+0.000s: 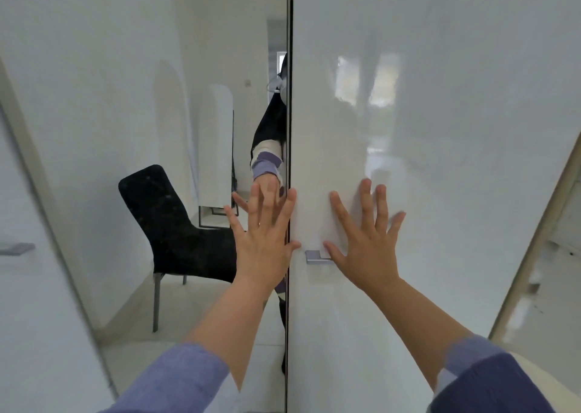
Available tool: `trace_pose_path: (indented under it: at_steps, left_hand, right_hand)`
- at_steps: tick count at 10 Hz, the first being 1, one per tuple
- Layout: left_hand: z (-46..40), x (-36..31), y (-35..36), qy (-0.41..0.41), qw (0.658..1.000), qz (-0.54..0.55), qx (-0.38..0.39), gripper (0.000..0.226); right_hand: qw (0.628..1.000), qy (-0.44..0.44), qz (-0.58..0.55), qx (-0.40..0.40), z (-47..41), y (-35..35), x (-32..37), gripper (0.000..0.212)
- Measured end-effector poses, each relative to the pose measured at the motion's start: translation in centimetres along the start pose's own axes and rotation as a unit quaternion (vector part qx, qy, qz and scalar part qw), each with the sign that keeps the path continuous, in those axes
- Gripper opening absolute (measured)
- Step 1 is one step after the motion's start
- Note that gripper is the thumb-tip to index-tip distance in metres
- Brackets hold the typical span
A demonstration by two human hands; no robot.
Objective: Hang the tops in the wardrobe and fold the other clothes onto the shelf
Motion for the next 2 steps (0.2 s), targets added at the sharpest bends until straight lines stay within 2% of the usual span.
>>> trace_pose_path:
  at_steps: [1, 2]
  left_hand:
    - [1.2, 0.2, -0.8, 0.003, 0.999, 0.018, -0.03, 0.094]
    - [6.6, 0.7, 0.4, 0.016, 0.998, 0.052, -0.037, 0.073]
  right_hand:
    - [0.999, -0.034, -0.04, -0.006, 0.4, -1.7, -0.3, 0.073]
    - [0.989, -0.056, -0.129, 0.048, 2.9, -3.1, -1.1, 0.064]
Point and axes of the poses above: each hand's wrist, its own z-axis away from the middle knuckle, its own y-axis out of the palm, x = y × z, the point moved 7 cm from there along -z, towards the middle knuckle, and after that the axes turned 7 degrees about -z, right-handed, at the moved point
